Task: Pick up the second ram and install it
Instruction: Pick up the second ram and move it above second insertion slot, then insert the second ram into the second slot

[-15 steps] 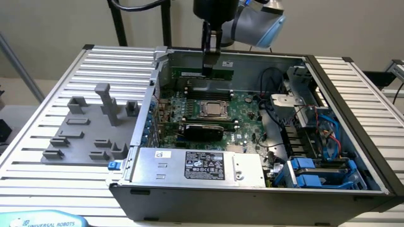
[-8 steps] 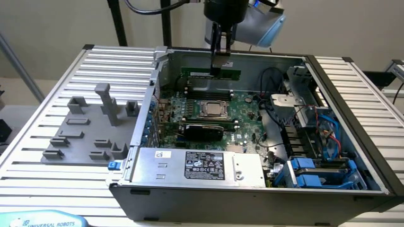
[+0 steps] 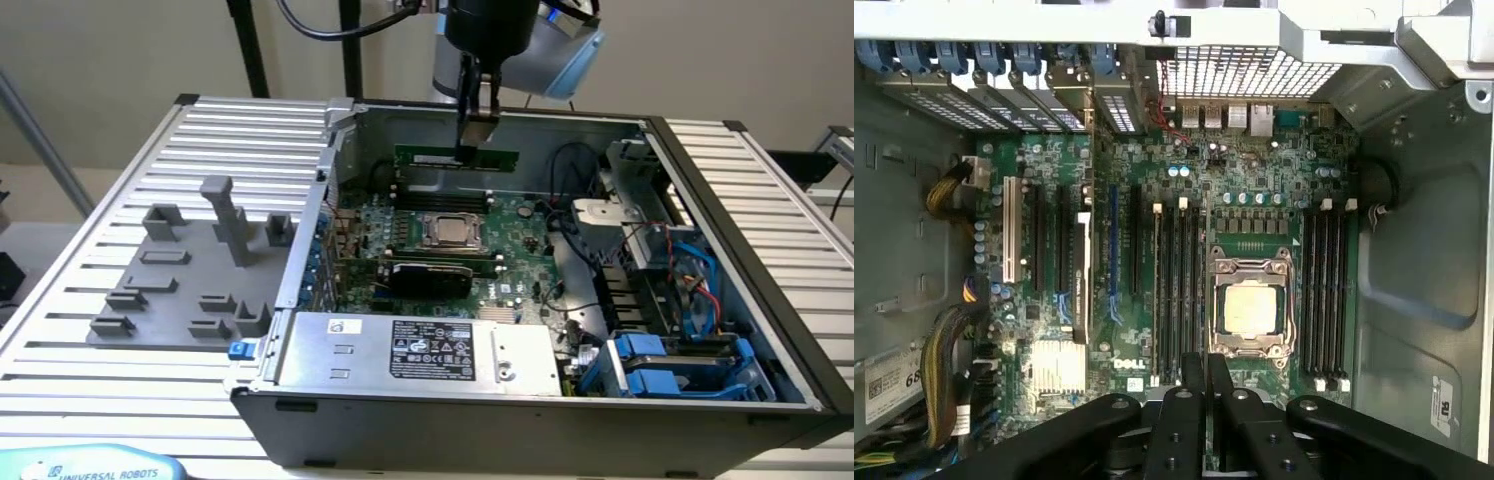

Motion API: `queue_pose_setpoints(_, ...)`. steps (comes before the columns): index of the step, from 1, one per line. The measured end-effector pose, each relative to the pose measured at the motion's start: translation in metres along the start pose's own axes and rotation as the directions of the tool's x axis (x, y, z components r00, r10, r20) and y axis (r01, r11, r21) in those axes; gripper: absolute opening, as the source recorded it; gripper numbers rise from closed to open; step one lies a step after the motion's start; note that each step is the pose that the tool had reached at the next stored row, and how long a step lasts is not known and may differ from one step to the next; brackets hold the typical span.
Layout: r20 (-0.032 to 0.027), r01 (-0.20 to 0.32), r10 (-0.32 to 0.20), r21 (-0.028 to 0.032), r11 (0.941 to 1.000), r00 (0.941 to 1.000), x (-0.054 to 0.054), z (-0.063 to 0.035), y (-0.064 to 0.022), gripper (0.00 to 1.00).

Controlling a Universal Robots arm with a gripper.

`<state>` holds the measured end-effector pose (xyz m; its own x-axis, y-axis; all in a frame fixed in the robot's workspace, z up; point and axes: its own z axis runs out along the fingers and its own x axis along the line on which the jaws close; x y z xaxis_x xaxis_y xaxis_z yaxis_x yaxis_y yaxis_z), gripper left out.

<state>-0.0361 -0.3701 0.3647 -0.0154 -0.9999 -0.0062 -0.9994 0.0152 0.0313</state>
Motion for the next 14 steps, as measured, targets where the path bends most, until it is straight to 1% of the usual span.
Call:
queue_pose_setpoints(2,0.0,0.0,0.0,0.0016,1.0,1.0,-0.0002,0.0011,-0.0001,0.13)
queue_pose_setpoints(14,-0.0005,0.0,0.0,0.0017,1.0,1.0,-0.0002,0.0011,-0.0002,0.13)
